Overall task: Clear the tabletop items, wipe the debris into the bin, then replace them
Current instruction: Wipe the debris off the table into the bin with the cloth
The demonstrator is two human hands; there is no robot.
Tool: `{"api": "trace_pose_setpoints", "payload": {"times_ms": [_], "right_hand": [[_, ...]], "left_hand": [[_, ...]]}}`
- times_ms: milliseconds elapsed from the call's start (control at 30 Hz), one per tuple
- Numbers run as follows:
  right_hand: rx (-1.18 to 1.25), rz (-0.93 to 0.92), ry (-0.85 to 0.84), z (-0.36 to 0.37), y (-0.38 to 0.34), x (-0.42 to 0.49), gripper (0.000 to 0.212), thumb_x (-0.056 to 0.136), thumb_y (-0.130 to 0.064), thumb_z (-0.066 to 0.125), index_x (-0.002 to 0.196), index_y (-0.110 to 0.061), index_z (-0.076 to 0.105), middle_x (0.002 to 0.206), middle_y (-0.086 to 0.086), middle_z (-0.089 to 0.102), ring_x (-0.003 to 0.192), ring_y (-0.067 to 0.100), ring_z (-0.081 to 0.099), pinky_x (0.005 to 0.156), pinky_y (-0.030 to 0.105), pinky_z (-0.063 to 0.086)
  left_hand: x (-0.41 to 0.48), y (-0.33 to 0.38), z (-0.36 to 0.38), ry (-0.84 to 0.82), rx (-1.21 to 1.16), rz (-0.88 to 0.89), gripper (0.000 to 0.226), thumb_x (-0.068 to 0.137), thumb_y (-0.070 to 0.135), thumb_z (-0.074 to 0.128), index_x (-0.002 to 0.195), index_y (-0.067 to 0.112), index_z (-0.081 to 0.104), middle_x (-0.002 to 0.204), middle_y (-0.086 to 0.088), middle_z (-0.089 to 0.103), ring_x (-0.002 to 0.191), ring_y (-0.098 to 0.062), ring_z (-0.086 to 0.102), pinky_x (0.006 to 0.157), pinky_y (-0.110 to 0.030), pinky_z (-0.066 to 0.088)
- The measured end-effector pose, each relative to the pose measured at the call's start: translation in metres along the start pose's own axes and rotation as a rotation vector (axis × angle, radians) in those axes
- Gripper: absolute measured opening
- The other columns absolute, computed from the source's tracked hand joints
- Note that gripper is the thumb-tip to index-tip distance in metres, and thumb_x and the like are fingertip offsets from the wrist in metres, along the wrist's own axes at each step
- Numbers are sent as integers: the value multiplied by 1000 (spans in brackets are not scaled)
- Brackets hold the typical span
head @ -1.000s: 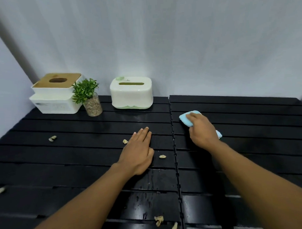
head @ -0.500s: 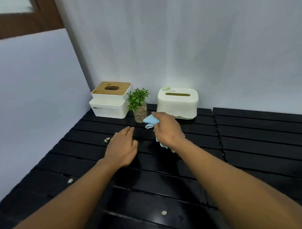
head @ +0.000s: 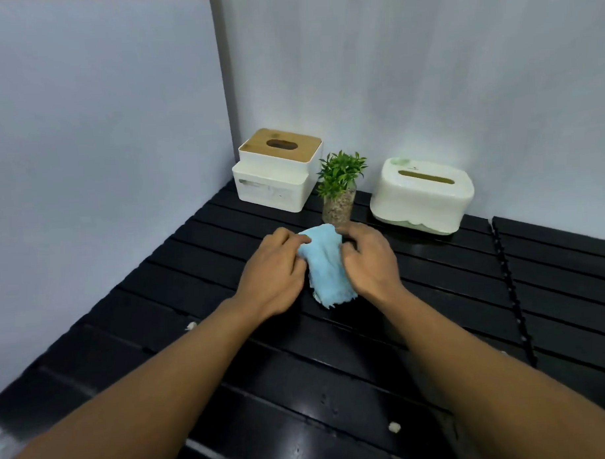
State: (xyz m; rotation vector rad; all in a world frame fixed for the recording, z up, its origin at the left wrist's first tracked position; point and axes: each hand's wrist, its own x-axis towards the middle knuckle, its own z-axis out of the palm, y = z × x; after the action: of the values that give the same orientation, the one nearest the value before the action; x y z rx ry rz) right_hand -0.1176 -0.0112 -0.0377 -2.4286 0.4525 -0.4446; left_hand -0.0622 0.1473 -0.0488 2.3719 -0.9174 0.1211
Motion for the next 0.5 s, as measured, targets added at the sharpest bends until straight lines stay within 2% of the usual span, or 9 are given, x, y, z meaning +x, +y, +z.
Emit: {"api": "trace_pose_setpoints", "payload": {"times_ms": [100, 200, 267, 333, 400, 500], "right_hand": [[-82, -44, -37, -16, 22, -7, 41, 83, -9, 46, 120, -15, 64, 127, 3, 61, 121, 20, 51, 98, 30, 40], [-134, -86, -42, -23, 37, -11, 44, 83, -4, 47, 122, -17, 62, 127, 2, 60, 121, 20, 50, 96, 30, 40], [-128, -92, -24, -23, 42, -12, 48, 82, -2, 46, 125, -17, 60, 128, 2, 59, 122, 19, 49, 96, 31, 42], [-122, -83, -12, -20, 44, -14, 50, 81, -1, 46, 128, -15, 58, 129, 3, 57, 124, 19, 46, 96, 31, 41], [-136, -84, -15, -18, 45, -16, 51, 81, -1, 46, 129, -14, 56, 130, 5, 56, 125, 20, 44, 96, 30, 40], [-141, -90, -22, -17, 43, -18, 49, 83, -3, 47, 131, -14, 54, 132, 5, 54, 128, 21, 42, 99, 32, 40]], "left_hand": [[15, 35, 26, -115, 98, -145, 45, 96, 36, 37, 137, 17, 42, 135, -11, 39, 118, -31, 38, 98, -44, 38], [26, 58, 46, -211, 253, -245, 61, 91, 55, 39, 140, 19, 32, 143, -18, 27, 120, -39, 29, 98, -46, 34], [31, 64, 54, -234, 317, -269, 65, 89, 54, 43, 140, 17, 29, 144, -22, 23, 122, -41, 27, 98, -45, 35], [35, 66, 53, -226, 343, -241, 59, 88, 46, 50, 135, 15, 34, 138, -20, 29, 120, -40, 31, 88, -41, 39], [39, 63, 43, -217, 384, -138, 48, 89, 35, 55, 129, 14, 41, 131, -16, 39, 117, -36, 36, 77, -37, 39], [45, 38, 11, -147, 388, 18, 39, 89, 28, 48, 126, 17, 48, 127, -10, 49, 112, -31, 43, 77, -42, 44]]}}
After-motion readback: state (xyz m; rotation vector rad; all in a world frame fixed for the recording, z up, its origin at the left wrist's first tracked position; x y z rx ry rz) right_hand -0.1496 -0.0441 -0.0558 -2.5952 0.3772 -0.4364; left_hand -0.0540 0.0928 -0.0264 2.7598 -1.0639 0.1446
